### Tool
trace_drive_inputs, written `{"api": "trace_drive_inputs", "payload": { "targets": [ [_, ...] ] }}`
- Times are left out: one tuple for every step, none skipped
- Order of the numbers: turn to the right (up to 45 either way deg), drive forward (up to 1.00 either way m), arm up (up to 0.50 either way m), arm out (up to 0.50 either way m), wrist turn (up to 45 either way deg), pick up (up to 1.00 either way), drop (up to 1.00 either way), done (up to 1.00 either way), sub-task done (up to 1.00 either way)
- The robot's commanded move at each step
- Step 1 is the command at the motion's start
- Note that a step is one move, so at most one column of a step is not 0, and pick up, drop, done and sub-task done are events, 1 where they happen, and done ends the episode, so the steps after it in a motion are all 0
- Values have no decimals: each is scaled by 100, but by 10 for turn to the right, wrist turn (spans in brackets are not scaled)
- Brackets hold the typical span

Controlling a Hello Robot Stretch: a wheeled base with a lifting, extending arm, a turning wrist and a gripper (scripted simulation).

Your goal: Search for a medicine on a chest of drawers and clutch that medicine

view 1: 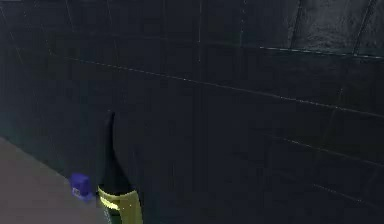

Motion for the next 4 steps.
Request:
{"api": "trace_drive_inputs", "payload": {
  "targets": [
    [450, 0, 0, 0, 0, 0, 0, 0, 0],
    [390, 0, 0, 0, 0, 0, 0, 0, 0],
    [0, 50, 0, 0, 0, 0, 0, 0, 0],
    [360, 0, 0, 0, 0, 0, 0, 0, 0]
  ]
}}
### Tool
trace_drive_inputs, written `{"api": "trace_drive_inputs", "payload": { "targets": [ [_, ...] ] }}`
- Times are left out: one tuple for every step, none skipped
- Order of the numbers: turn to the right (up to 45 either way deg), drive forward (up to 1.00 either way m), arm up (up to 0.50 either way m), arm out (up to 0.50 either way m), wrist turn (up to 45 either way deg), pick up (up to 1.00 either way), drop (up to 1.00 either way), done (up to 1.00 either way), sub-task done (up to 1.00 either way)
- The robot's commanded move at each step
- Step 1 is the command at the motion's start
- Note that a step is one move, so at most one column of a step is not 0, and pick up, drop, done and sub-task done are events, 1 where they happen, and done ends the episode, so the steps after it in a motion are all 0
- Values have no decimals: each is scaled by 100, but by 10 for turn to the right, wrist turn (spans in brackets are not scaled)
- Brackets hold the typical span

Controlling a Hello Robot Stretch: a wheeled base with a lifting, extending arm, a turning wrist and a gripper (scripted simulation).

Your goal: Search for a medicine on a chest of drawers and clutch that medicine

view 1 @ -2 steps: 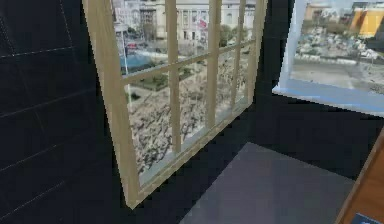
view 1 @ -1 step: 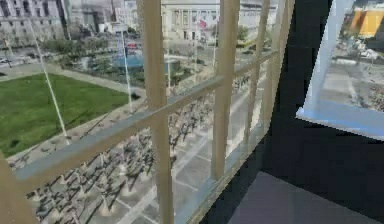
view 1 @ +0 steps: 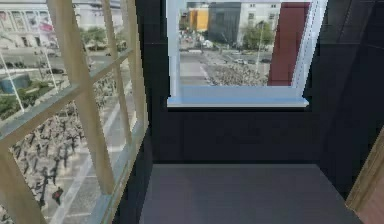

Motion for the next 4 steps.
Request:
{"api": "trace_drive_inputs", "payload": {
  "targets": [
    [0, 45, 0, 0, 0, 0, 0, 0, 0],
    [390, 0, 0, 0, 0, 0, 0, 0, 0],
    [0, 45, 0, 0, 0, 0, 0, 0, 0],
    [450, 0, 0, 0, 0, 0, 0, 0, 0]
  ]
}}
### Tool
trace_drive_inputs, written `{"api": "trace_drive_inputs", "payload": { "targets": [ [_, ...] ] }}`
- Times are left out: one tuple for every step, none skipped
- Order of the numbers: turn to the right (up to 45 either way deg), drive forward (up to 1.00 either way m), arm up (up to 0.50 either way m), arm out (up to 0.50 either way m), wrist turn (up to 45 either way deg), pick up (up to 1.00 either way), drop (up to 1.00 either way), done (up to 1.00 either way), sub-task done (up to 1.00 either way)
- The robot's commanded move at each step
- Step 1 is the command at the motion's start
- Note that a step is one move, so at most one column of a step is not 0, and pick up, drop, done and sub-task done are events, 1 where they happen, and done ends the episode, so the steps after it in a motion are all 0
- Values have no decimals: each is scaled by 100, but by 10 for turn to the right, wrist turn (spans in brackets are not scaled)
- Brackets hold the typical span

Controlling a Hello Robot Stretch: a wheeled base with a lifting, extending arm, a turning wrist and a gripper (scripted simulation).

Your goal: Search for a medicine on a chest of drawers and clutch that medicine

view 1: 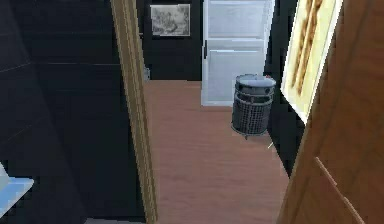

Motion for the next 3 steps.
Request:
{"api": "trace_drive_inputs", "payload": {
  "targets": [
    [30, 0, 0, 0, 0, 0, 0, 0, 0],
    [0, 100, 0, 0, 0, 0, 0, 0, 0],
    [60, 0, 0, 0, 0, 0, 0, 0, 0]
  ]
}}
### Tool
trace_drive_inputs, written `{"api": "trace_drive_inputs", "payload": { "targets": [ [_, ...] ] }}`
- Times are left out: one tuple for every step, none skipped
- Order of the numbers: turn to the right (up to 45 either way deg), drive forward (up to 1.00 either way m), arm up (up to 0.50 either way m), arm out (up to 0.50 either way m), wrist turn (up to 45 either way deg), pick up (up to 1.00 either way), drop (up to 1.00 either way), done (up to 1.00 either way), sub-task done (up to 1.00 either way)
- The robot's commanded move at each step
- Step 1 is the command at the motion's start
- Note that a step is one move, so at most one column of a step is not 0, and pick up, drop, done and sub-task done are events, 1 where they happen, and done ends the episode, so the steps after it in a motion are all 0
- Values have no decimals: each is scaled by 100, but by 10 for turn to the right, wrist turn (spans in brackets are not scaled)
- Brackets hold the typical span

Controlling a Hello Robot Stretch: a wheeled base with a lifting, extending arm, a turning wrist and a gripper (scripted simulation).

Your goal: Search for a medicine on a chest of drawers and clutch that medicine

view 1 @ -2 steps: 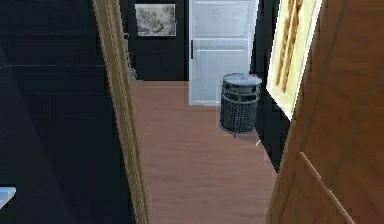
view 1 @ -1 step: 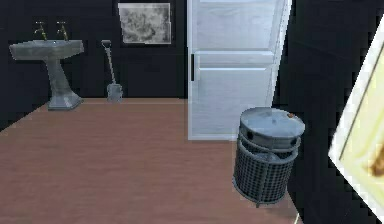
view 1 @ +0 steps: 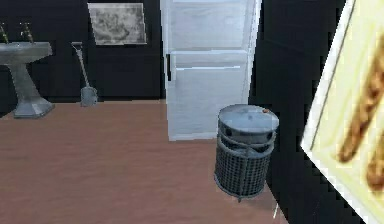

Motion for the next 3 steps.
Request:
{"api": "trace_drive_inputs", "payload": {
  "targets": [
    [0, 20, 0, 0, 0, 0, 0, 0, 0],
    [-180, 0, 0, 0, 0, 0, 0, 0, 0],
    [0, 100, 0, 0, 0, 0, 0, 0, 0]
  ]
}}
